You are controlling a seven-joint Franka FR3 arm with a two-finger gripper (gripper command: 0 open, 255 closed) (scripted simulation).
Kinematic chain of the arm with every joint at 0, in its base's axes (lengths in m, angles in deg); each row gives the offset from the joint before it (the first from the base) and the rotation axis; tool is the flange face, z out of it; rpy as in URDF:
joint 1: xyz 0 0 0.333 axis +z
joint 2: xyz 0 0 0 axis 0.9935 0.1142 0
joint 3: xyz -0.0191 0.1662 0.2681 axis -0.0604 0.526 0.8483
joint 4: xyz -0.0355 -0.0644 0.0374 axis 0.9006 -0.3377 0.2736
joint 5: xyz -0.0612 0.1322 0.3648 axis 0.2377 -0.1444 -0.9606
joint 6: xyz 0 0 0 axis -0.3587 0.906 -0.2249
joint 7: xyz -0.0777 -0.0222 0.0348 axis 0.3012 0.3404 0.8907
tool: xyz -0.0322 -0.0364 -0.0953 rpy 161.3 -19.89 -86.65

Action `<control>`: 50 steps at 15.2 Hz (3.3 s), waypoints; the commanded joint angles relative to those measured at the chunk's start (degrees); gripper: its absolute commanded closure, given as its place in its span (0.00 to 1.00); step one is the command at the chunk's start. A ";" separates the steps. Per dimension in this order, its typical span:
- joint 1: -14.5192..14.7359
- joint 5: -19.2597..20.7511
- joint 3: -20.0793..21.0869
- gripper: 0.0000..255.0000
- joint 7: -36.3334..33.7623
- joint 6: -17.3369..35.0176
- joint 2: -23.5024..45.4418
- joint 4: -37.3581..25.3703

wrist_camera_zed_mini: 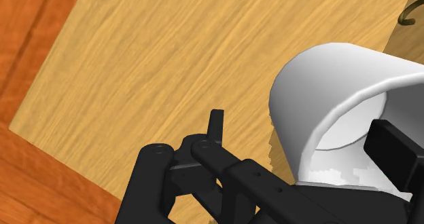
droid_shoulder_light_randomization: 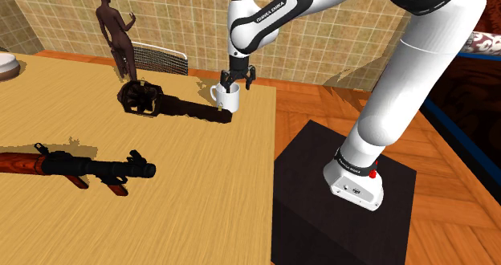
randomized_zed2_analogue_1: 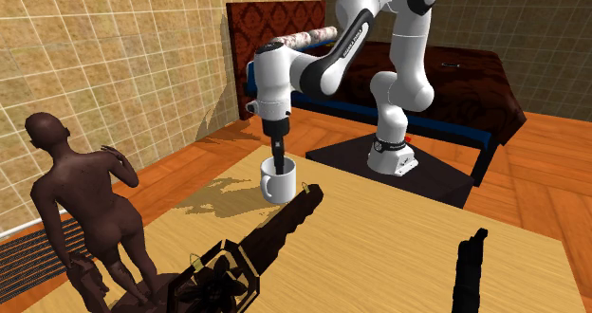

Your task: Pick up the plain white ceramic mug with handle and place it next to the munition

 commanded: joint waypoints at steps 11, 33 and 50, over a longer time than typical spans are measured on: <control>0.02 0.07 0.01 1.00 -0.05 0.92 0.83 0.05; -0.06 -0.26 -0.07 1.00 0.03 -10.46 -4.86 -5.65; -0.14 -0.34 -0.21 1.00 -0.10 -23.40 -8.04 -15.42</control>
